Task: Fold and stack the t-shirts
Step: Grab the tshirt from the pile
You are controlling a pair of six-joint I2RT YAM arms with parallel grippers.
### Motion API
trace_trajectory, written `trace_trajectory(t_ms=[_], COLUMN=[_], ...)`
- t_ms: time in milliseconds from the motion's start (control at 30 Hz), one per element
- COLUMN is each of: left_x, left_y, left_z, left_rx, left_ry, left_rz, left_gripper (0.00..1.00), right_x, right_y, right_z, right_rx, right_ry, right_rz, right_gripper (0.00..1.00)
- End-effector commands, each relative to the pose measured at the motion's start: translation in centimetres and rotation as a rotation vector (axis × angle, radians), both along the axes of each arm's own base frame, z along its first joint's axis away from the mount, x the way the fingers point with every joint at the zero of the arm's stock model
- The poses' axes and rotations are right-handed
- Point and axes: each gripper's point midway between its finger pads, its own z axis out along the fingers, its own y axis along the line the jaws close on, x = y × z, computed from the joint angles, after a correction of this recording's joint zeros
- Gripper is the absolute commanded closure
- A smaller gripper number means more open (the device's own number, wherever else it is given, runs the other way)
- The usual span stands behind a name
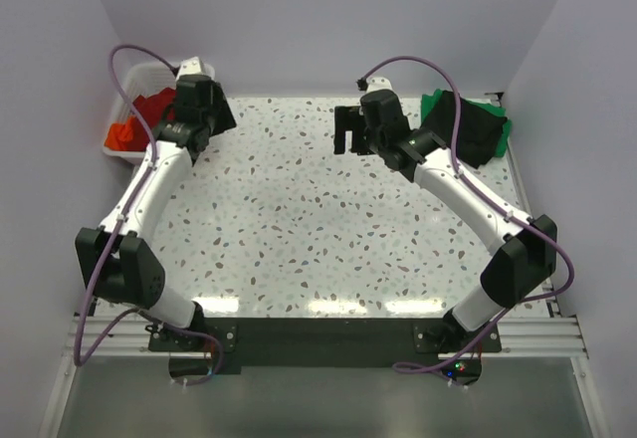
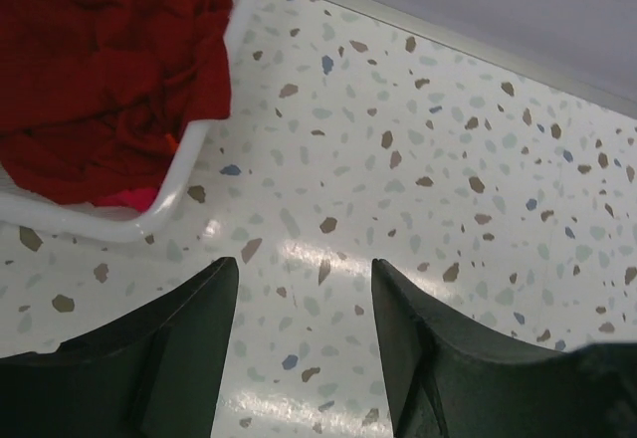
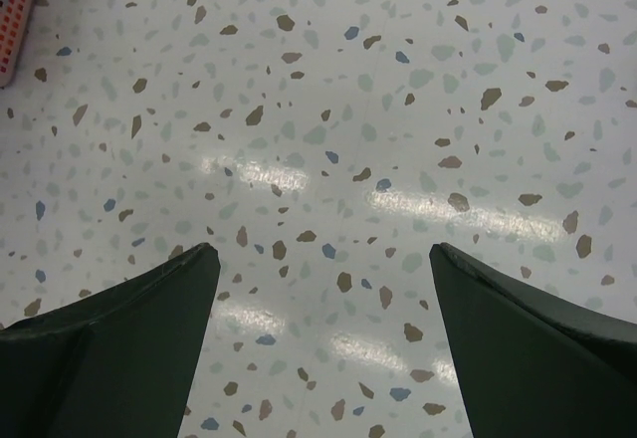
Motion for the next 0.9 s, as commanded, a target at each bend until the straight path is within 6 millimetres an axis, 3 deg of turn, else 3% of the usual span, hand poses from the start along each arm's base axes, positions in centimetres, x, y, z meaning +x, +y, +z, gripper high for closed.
trace_trajectory(t_ms=[0,133,233,300,333,367,433,633,867], left_x=[2.8,4.7,6.4,7.4,8.1,8.7,9.6,10.8,11.9], left_y=[4.0,6.0,9.0,9.9,10.9,11.4,12.5,15.4,16.7], left_z=[-0.1,-0.4,-0.2,-1.8,-1.1,-2.5,-2.3,-6.0,-9.8], left_rx=[-0.035,-0.027,-0.04,-0.062,-0.071,-0.077,-0.087,-0.106,-0.106], left_ry=[0.031,0.047,0.045,0.083,0.066,0.092,0.086,0.153,0.205], left_rz=[0.122,0.147,0.196,0.203,0.218,0.228,0.248,0.349,0.374], left_gripper=[0.4,0.4,0.43,0.47,0.48,0.48,0.49,0.48,0.48], right_x=[0.3,0.5,0.7,0.8,0.9,0.9,1.1,1.2,1.5], right_y=[0.4,0.5,0.7,0.8,0.8,0.9,1.1,1.4,1.4], right_z=[1.9,1.5,1.2,0.8,0.6,0.5,0.1,-0.8,-1.6], right_rx=[0.042,0.032,0.03,0.028,0.024,0.025,0.02,0.01,-0.013], right_ry=[-0.056,-0.051,-0.045,-0.037,-0.034,-0.031,-0.024,0.0,0.023], right_rz=[0.006,0.012,0.016,0.017,0.015,0.016,0.017,0.027,0.022], right_gripper=[0.09,0.09,0.09,0.09,0.09,0.09,0.09,0.09,0.09])
